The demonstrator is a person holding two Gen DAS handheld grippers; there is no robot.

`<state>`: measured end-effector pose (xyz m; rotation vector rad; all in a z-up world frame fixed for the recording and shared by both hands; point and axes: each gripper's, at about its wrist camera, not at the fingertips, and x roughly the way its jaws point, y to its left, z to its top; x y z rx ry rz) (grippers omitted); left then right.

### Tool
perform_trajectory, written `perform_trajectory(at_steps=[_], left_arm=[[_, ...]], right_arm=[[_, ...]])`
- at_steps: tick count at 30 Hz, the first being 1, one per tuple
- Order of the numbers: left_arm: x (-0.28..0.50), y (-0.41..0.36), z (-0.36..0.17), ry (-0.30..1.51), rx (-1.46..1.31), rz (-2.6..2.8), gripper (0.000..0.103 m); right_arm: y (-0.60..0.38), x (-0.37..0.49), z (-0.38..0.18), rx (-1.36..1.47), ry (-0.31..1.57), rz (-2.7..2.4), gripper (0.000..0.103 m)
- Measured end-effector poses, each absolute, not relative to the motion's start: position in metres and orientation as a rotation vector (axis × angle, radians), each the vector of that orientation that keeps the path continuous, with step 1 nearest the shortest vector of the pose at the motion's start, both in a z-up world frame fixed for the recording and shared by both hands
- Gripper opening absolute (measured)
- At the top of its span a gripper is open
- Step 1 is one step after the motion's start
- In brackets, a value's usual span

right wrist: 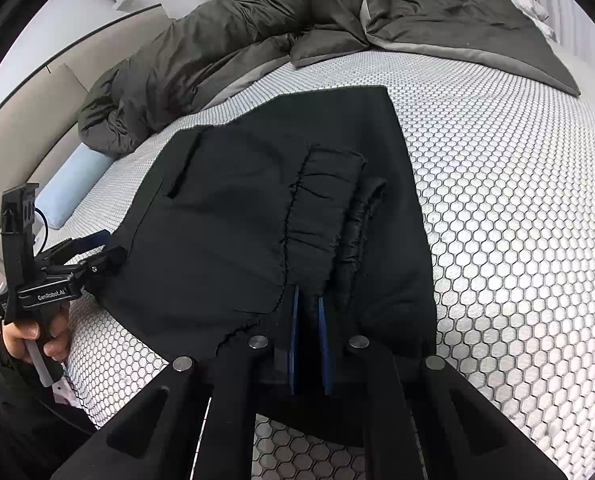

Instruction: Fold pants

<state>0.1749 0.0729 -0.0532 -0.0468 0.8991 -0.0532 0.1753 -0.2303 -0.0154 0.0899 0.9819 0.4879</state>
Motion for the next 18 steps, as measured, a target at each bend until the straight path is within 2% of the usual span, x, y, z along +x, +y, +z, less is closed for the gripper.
perform_trajectory(at_steps=[3, 4, 5, 7, 10, 14, 15, 16, 18], left_arm=[[0.168, 0.079, -0.048, 0.925, -0.095, -0.093, 0.089], [0.166, 0.079, -0.049, 0.946, -0.116, -0.129, 0.089], [0.164, 0.078, -0.051, 0.968, -0.127, -0.171, 0.089], [0.161, 0.069, -0.058, 1.006, -0.097, -0.227, 0.089], [0.159, 0.06, -0.068, 1.007, 0.013, -0.198, 0.096], [0.155, 0.071, -0.055, 0.956, -0.049, -0.205, 0.095], [0.156, 0.075, -0.054, 0.944, -0.076, -0.194, 0.094], [0.16, 0.083, -0.056, 0.944, -0.134, -0.17, 0.086], [0.167, 0.096, -0.065, 0.973, -0.282, -0.186, 0.078]], right_arm=[[-0.241, 0.165, 0.004, 0.139, 0.95, 0.543, 0.035], [-0.245, 0.161, 0.01, 0.165, 0.937, 0.566, 0.048], [-0.244, 0.158, 0.011, 0.161, 0.936, 0.571, 0.05], [-0.24, 0.154, 0.009, 0.071, 0.958, 0.574, 0.05], [-0.234, 0.152, -0.007, -0.045, 1.018, 0.546, 0.049], [-0.254, 0.148, 0.018, 0.029, 0.918, 0.54, 0.05], [-0.26, 0.152, 0.02, 0.059, 0.904, 0.517, 0.05], [-0.271, 0.159, 0.018, 0.111, 0.906, 0.463, 0.05], [-0.282, 0.174, 0.001, 0.2, 0.969, 0.418, 0.047]])
